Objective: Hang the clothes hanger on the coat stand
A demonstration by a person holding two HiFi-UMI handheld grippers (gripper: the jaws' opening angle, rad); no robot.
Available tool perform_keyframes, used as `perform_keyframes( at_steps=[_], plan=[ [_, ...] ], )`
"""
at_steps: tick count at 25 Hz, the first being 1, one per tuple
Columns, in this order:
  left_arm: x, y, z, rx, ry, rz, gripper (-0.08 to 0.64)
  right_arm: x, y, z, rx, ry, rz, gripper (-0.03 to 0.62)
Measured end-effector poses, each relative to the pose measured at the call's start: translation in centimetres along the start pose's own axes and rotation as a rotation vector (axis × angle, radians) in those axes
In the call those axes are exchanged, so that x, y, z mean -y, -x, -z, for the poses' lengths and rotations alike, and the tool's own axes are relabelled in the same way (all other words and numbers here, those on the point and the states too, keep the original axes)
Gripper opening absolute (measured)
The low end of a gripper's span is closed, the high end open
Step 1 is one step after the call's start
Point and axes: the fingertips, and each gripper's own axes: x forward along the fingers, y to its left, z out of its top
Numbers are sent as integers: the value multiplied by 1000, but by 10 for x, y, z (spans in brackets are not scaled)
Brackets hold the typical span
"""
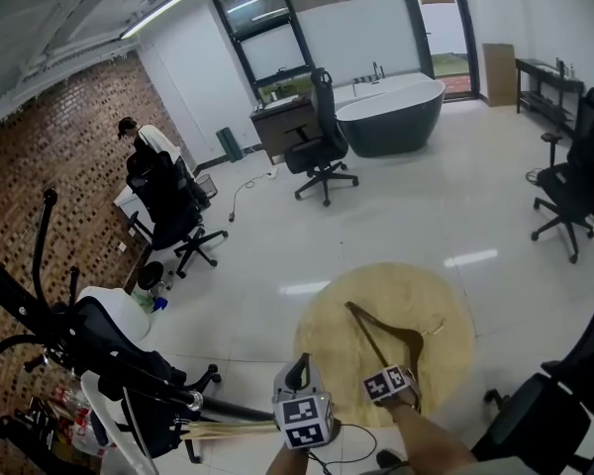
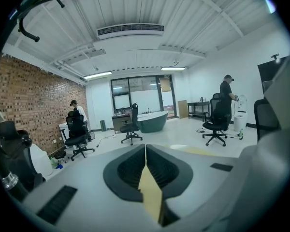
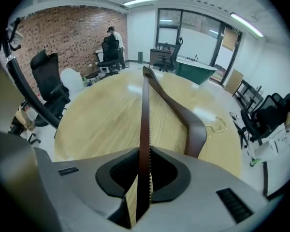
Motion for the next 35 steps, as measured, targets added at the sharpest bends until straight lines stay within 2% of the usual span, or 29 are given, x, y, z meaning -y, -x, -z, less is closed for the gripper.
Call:
perform_keyframes(
  at_steps=[4,8,20,27,30,35],
  plan=[
    [-7,55,7,3,7,7,21,-17,43,21,70,72,87,43],
    [-11,79,9,27,9,12,21,-20,73,14,151,118,148,43],
    [4,192,-11,109,32,44,21,-31,237,18,400,230,280,44],
    [-35,282,4,158,25,35,21,-99,327,24,559,296,360,44],
    [-84,342,24,155,21,23,21,-167,373,31,624,328,401,43],
    [-131,423,43,191,21,16,21,-251,435,47,729,380,443,43]
  ],
)
